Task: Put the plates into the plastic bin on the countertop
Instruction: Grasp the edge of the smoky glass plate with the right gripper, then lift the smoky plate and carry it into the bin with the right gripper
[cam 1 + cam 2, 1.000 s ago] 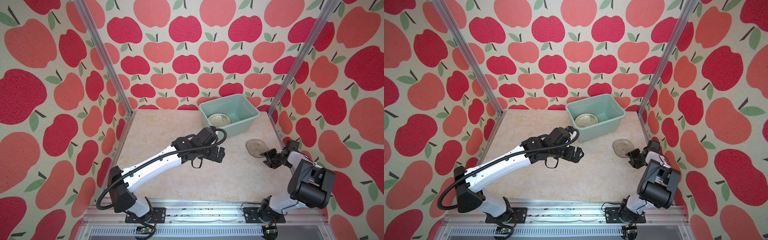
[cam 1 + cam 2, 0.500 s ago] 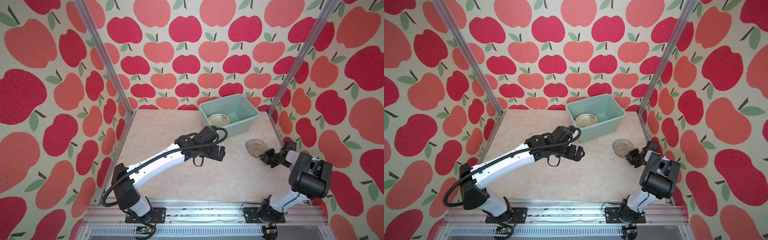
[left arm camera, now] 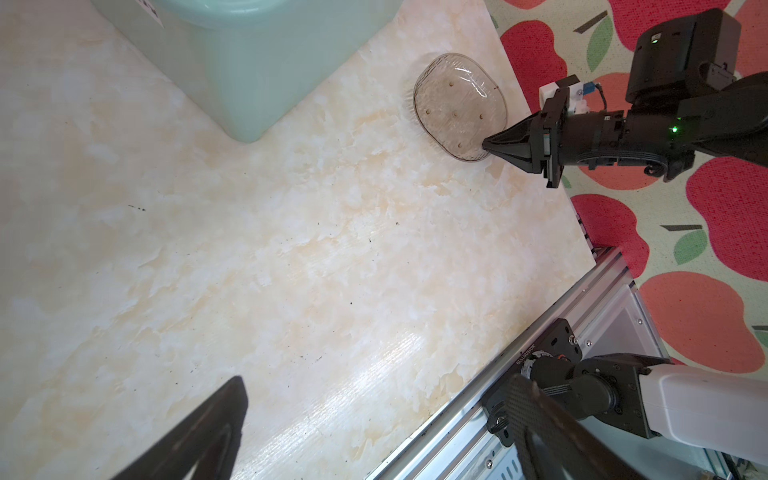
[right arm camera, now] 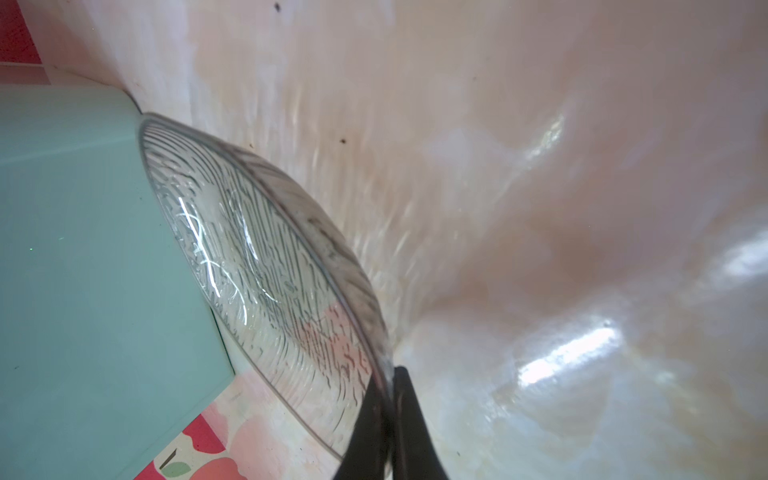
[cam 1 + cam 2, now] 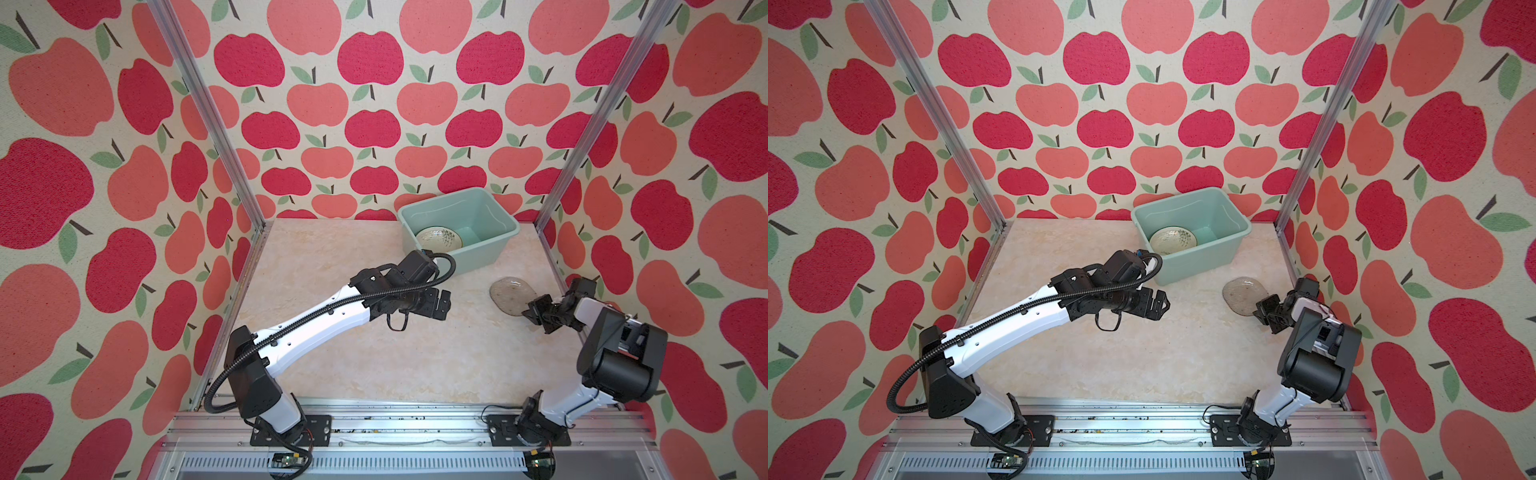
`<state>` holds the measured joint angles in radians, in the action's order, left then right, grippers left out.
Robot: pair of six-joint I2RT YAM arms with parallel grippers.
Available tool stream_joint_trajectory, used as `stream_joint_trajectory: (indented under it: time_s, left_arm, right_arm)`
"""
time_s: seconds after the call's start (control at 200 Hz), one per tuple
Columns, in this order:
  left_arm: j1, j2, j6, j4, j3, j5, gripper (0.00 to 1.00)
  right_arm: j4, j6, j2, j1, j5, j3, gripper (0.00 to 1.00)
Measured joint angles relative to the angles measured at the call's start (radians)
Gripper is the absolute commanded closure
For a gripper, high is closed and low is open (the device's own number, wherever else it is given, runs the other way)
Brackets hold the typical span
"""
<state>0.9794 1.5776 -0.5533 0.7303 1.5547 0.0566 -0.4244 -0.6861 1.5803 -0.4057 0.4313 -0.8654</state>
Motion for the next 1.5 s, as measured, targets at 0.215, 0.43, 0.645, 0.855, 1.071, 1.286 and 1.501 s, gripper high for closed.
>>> stream_joint_trajectory:
  time_s: [0.215,0.43,0.645,0.855,1.071,1.286,1.501]
  left_arm:
    - [-0.003,-0.157,-0.037,-0.005,-0.069,-0.059,0.01]
    - [-0.098,-0.395,-0.097,-0.012,-0.164,-0.098,0.01]
    - [-0.320,-0.595,-0.171,-0.005,-0.257,-0.069,0.01]
    - [-0.479,-0.647,-0.206,0.012,-0.307,0.001,0.01]
    - [-0.545,-0.620,-0.242,0.022,-0.343,0.065,0.01]
    - [-0.557,-0.546,-0.268,0.019,-0.347,0.088,0.01]
    - [-0.557,-0.468,-0.292,-0.036,-0.364,0.092,0.01]
  right_arm:
    - [-0.172,0.103,-0.179,0.018,-0.049,-0.050,1.00]
    - [-0.351,0.185,-0.328,0.105,-0.084,-0.150,1.00]
    - [-0.452,0.253,-0.277,0.291,-0.101,-0.503,1.00]
    - [-0.563,0.366,0.027,0.474,-0.101,-1.025,1.00]
    - [-0.718,0.468,0.399,0.541,-0.105,-1.505,1.00]
    - [-0.806,0.508,0.679,0.546,-0.104,-1.795,1.00]
    - [-0.812,0.519,0.784,0.550,-0.096,-1.815,1.00]
